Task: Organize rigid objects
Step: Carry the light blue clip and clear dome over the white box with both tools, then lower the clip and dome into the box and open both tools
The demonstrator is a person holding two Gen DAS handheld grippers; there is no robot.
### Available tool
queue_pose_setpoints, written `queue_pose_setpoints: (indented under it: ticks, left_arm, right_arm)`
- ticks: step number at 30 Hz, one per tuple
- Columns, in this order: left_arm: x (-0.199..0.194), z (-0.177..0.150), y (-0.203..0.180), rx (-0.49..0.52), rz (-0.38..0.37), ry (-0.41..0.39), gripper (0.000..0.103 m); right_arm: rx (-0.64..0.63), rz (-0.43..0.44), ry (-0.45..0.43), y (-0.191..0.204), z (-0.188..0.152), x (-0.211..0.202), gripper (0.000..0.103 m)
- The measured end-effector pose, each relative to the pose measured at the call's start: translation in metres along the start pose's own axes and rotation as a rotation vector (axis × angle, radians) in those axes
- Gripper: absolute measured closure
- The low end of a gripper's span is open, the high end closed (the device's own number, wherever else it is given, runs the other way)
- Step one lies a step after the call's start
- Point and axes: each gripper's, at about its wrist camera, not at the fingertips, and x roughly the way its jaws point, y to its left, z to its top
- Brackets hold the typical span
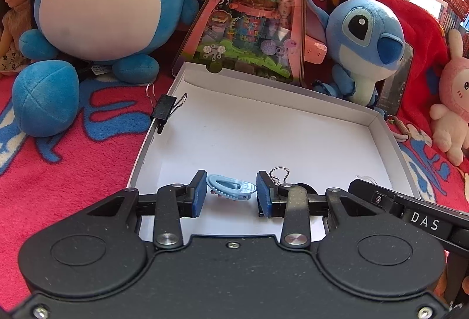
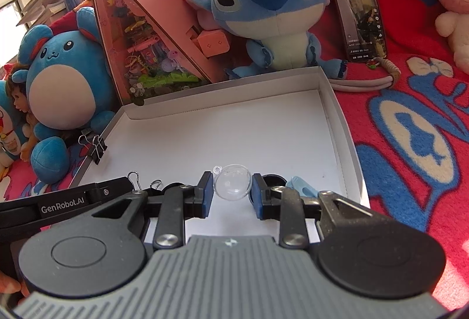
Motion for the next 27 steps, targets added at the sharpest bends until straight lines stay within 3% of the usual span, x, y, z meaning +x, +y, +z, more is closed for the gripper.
queue_pose_setpoints:
  ticks: [15,21,25,27]
  left_arm:
    - [-0.001,-0.001,-0.002,0.017,0.000,-0.006,0.068]
    - [-0.007,-0.001,-0.004,0.032,0.004,-0.027,0.056]
    - [-0.021,-0.003,-0.007,0.065,0.005,-0.070,0.037]
    - [-0.029,-0.004,-0.010,0.088,0.005,-0.092,0.033]
  right_arm:
    - [0.013,0.003,0.014,-0.001,-0.001,0.004,0.067]
    - [0.017,0.006,0.006,-0.001,-0.002,0.001,0.064]
    - [0.021,0.015,-0.004,-0.001,-0.004,-0.004,0.048]
    - [0.016,0.018,-0.013,-0.001,-0.005,-0.009,0.046]
